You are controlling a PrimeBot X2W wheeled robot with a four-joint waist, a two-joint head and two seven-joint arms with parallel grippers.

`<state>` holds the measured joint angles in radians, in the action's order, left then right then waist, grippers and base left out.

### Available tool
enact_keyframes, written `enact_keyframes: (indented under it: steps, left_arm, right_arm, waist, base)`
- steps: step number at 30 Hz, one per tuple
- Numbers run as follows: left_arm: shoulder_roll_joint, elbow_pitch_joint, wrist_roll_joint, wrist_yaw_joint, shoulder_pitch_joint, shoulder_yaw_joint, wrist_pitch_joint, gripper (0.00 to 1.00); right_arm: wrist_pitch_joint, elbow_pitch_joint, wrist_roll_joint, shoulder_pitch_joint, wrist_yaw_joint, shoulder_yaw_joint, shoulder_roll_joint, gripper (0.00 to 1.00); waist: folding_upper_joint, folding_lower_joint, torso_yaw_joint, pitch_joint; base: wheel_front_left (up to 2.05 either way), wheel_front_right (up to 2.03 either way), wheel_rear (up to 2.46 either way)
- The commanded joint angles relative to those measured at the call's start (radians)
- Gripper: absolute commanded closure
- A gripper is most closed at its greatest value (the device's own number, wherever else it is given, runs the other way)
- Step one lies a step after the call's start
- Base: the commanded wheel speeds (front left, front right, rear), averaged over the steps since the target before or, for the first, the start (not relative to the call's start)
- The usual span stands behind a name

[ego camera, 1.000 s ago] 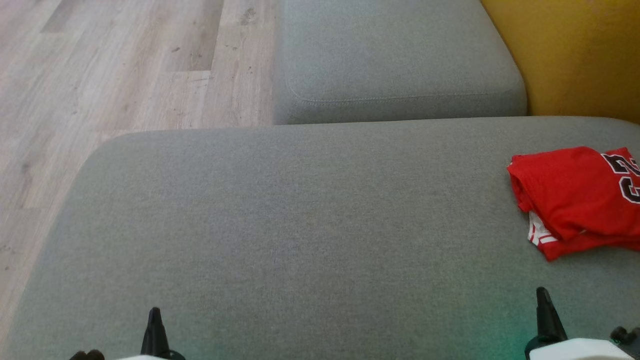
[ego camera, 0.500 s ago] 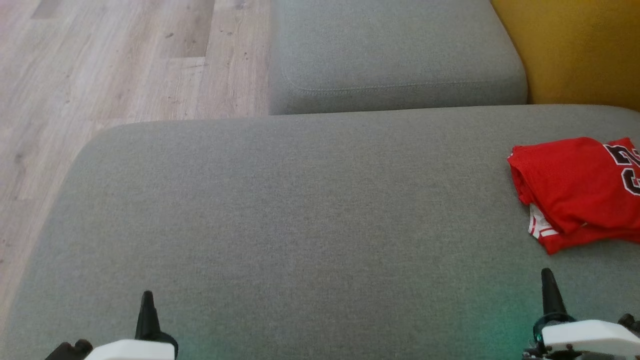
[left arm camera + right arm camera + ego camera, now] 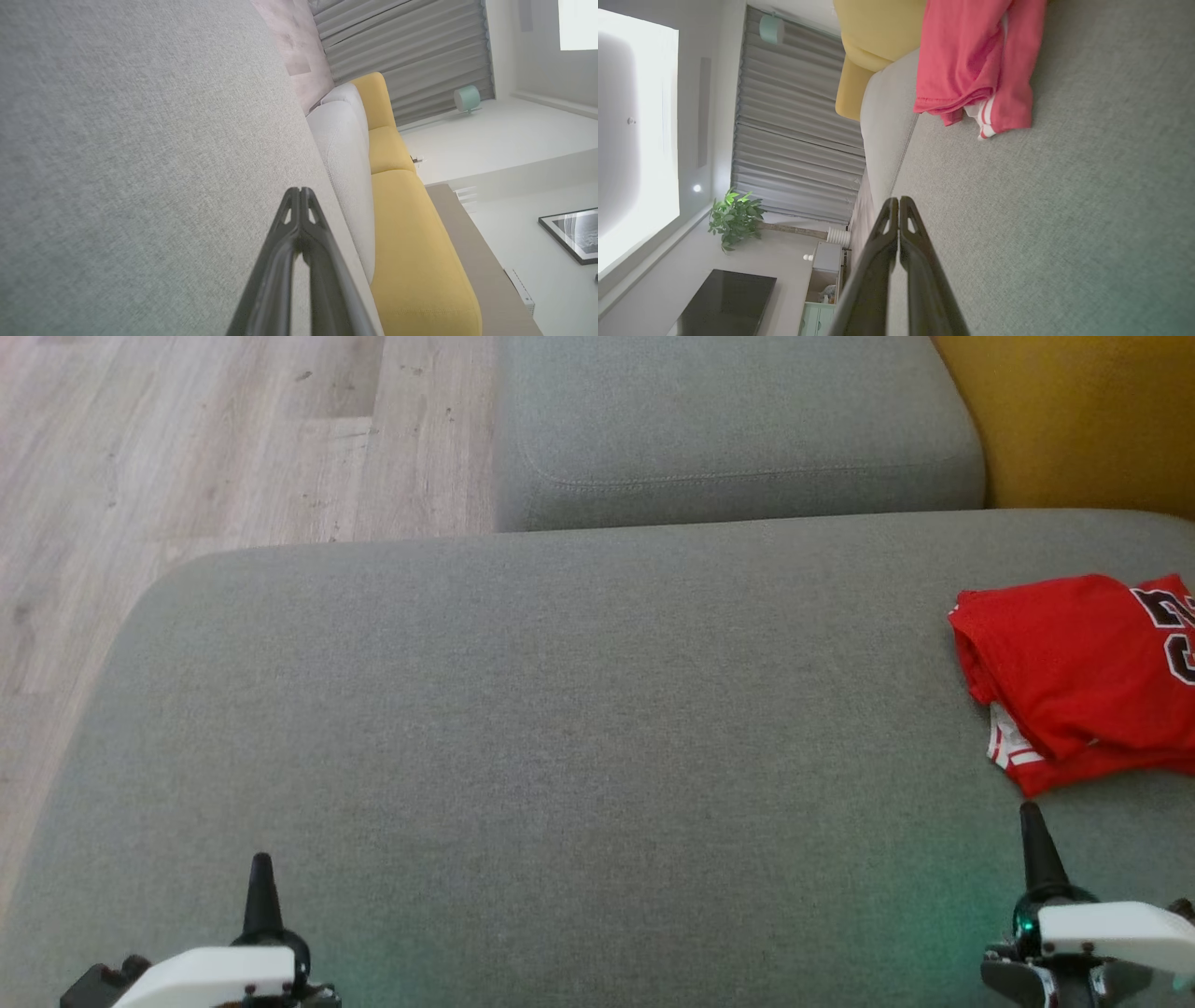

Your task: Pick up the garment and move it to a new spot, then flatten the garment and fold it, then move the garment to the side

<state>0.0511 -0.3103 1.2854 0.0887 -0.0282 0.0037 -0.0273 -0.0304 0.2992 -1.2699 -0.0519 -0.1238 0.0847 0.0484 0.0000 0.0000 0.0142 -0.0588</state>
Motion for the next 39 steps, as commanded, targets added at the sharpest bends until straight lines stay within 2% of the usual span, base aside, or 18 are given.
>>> enact_keyframes:
  steps: [1,27,39]
  left_arm:
    - [0.001,0.038,0.024,0.008,0.061,0.039,-0.009,1.0]
    - [-0.001,0.065,0.322,0.042,0.136,0.109,-0.085,1.0]
    - [-0.001,0.065,0.323,0.042,0.136,0.11,-0.086,1.0]
  right_arm:
    - [-0.008,-0.041,-0.028,0.063,-0.005,-0.009,0.006,1.0]
    - [-0.083,-0.054,-0.337,0.159,-0.007,0.029,0.002,1.0]
    - [-0.083,-0.054,-0.339,0.16,-0.007,0.029,0.002,1.0]
  waist:
    - [0.0,0.0,-0.001,0.003]
    - [0.0,0.0,-0.014,0.062]
    - [0.0,0.0,-0.014,0.062]
  base:
    - [0.0,0.0,0.0]
    - [0.0,0.0,0.0]
    - [0.0,0.0,0.0]
